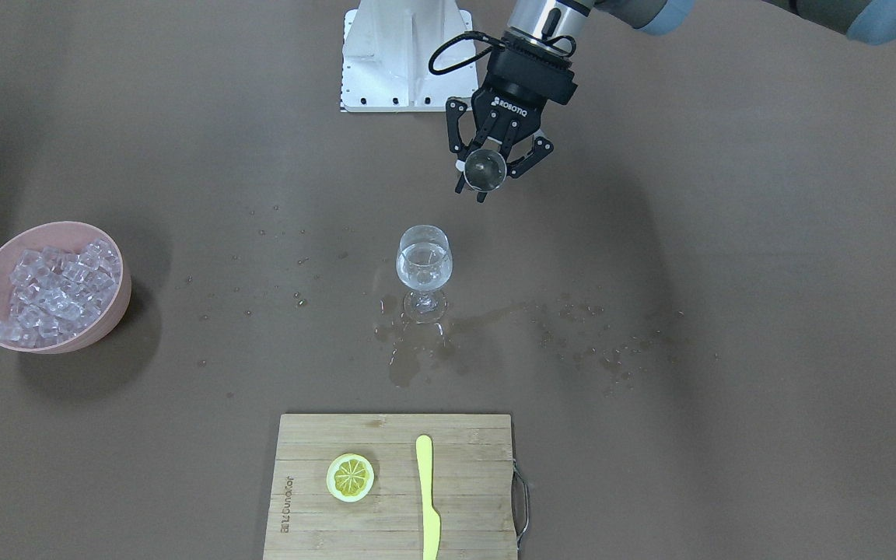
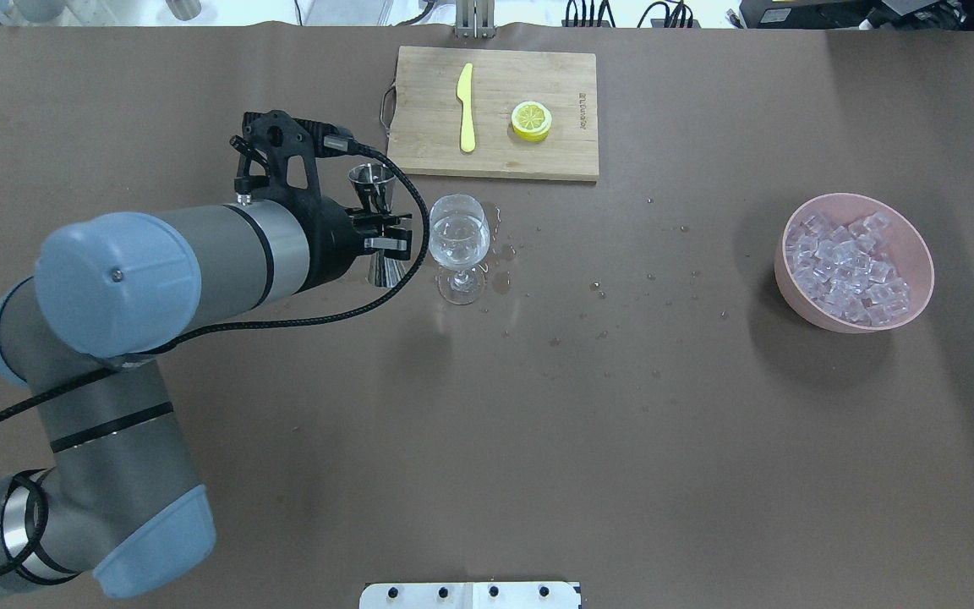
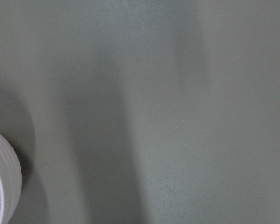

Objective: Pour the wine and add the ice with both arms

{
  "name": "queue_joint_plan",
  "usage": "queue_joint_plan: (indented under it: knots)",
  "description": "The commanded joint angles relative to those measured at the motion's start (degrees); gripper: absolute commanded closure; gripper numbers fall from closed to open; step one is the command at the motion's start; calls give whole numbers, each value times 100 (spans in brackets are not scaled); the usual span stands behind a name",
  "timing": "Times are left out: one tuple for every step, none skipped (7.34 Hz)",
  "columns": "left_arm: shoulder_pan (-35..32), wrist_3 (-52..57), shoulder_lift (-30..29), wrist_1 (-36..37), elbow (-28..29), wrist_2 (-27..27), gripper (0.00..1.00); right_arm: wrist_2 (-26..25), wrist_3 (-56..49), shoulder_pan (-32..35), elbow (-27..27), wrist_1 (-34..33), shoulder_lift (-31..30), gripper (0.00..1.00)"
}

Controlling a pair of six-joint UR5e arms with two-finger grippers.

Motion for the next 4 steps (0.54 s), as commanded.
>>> queue_joint_plan:
  knots:
    - [298,-159,-320,407,2,352,100,0,-2,-14,0,-6,0,0]
    - [342,-221,-460,626,19,344,100,-9,7,-23,-9,-6,9,0]
    - [360,-222,-748,968,63,326,100,-9,7,-23,-18,-6,18,0]
    - [360,-222,-856,1119,90,300,100,-9,7,-23,-18,-6,18,0]
